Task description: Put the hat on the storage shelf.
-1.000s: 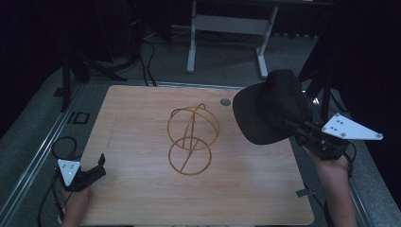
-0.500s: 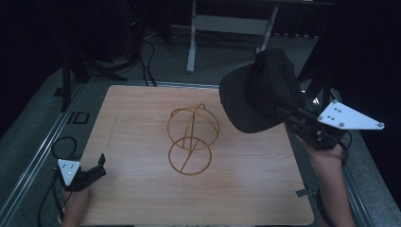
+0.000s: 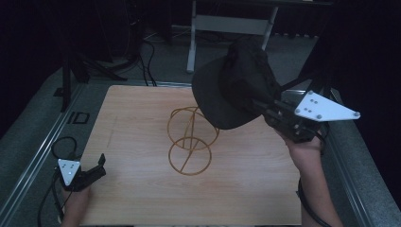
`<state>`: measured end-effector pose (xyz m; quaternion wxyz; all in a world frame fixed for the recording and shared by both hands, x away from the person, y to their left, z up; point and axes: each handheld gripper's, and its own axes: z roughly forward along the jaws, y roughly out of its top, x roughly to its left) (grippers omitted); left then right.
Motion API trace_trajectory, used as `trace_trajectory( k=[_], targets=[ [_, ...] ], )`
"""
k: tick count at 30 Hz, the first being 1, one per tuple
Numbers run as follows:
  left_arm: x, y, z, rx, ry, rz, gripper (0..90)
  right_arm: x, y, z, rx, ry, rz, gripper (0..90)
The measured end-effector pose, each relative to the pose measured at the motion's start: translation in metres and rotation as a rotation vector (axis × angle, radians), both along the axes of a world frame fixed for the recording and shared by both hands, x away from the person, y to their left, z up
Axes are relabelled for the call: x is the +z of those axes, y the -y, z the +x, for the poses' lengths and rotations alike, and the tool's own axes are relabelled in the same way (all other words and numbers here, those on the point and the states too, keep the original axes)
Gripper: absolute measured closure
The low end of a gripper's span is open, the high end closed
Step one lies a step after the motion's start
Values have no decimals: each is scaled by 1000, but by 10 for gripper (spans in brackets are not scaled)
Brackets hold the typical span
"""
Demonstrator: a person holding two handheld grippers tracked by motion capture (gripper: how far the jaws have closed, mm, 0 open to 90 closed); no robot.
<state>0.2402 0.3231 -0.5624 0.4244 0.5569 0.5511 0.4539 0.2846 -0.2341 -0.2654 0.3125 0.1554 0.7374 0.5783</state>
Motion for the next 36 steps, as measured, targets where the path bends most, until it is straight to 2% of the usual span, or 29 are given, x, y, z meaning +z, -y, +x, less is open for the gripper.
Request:
trace_trajectory(
  k=[3,4,12,17,20,22,31,32,33,34,36],
  targets=[
    [0,0,0,-1,0,-1,16,-2,-17,1,40,-1,-9,834],
    [0,0,0,-1,0,-1,17,-2,-17,1,40,-1,-9,834],
    [0,0,0,-2,2,-2,16,-10,-54,4,111,-17,-23,834],
    [0,0,0,-5,1,-5,17,-20,-78,11,151,-40,-41,833],
    [0,-1,0,-6,2,-5,17,-22,-81,12,158,-48,-42,833],
    [0,-1,0,-7,2,-6,17,-31,-93,19,180,-81,-52,833],
    [0,-1,0,-9,3,-5,17,-54,-104,32,185,-138,-72,828],
    [0,-1,0,-9,2,-6,17,-58,-102,36,200,-165,-47,823],
    [0,-1,0,-9,3,-6,17,-58,-102,36,200,-165,-47,823],
    [0,-1,0,-9,3,-6,16,-61,-100,39,212,-192,-23,820],
    [0,-1,0,-9,2,-5,17,-62,-99,41,210,-195,-10,807]
  ],
)
